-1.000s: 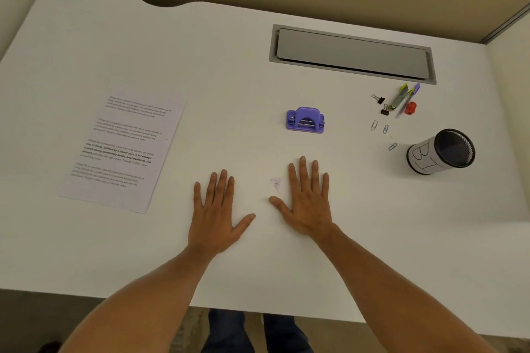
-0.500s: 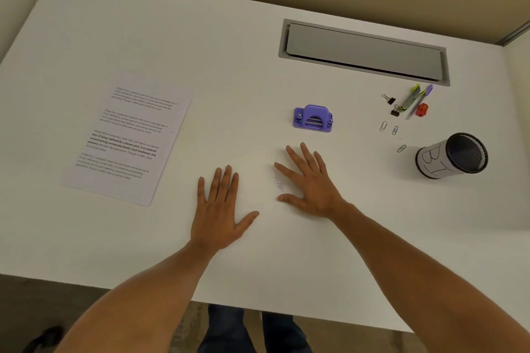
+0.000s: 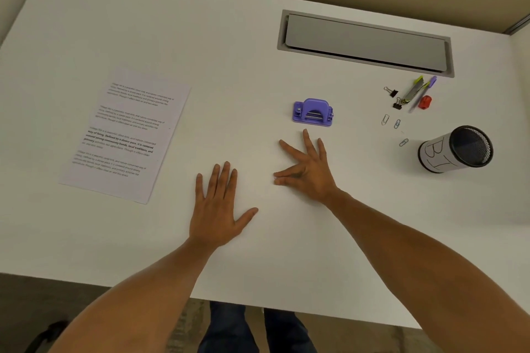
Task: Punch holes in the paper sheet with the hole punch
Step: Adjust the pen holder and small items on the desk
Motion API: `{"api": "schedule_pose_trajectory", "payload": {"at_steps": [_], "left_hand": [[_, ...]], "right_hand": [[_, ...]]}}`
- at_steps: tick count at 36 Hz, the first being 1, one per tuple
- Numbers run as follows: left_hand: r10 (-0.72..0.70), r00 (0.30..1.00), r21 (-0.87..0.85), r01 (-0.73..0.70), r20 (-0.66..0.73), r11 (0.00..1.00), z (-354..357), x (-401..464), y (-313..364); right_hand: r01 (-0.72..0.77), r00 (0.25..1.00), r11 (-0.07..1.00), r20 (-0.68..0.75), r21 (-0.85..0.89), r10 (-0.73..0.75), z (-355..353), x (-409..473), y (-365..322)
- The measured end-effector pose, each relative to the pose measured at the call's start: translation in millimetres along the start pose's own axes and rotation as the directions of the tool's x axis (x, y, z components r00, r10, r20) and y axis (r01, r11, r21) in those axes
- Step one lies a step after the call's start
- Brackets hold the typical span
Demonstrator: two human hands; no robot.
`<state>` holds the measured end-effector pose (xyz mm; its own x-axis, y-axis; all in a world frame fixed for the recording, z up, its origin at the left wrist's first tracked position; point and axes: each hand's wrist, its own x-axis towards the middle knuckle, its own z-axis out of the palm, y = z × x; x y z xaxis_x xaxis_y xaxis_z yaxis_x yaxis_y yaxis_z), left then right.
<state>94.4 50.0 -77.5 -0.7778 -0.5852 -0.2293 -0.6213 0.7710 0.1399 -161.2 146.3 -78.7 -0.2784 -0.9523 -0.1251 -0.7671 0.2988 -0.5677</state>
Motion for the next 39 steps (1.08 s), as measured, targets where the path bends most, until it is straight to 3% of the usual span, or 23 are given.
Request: {"api": "schedule_pose_trajectory", "payload": {"at_steps": [9, 14, 16, 20, 27, 30, 32, 35, 39], "left_hand": [[-0.002, 1.0, 0.017, 0.002, 0.017, 1.0, 0, 0, -1], [0.002, 1.0, 0.014, -0.003, 0.018, 1.0, 0, 0, -1], [0.002, 1.0, 0.012, -0.002, 0.018, 1.0, 0, 0, -1], [0.004, 0.999, 0.024, -0.005, 0.031, 1.0, -2, -1, -1], [-0.001, 0.998, 0.032, -0.001, 0.066, 0.999, -6, -1, 0], [0.011, 0.998, 0.016, -0.012, 0.055, 1.0, -6, -2, 0], [0.027, 0.999, 0.0, -0.027, 0.03, 1.0, -4, -2, -1], [0.048, 0.999, -0.004, -0.049, -0.012, 0.999, -1, -3, -1], [0.056, 0.997, -0.023, -0.057, -0.058, 0.998, 0, -3, 0]], "right_hand": [[-0.059, 0.995, 0.996, -0.079, 0.07, 0.064, 9, -3, -8], [-0.147, 0.972, 0.949, -0.137, 0.28, 0.192, 13, -12, -19], [-0.226, 0.948, 0.853, -0.094, 0.471, 0.303, 3, -14, -29], [-0.275, 0.86, 0.5, -0.022, 0.821, 0.509, -24, -26, -48], [-0.202, 0.77, 0.183, 0.041, 0.962, 0.636, -44, -43, -58], [-0.072, 0.71, -0.117, 0.133, 0.991, 0.691, -59, -48, -54], [0.002, 0.7, -0.254, 0.18, 0.967, 0.691, -75, -54, -51], [0.098, 0.68, -0.334, 0.182, 0.937, 0.71, -103, -64, -42], [0.208, 0.634, -0.323, 0.125, 0.923, 0.763, -147, -77, -20]]}}
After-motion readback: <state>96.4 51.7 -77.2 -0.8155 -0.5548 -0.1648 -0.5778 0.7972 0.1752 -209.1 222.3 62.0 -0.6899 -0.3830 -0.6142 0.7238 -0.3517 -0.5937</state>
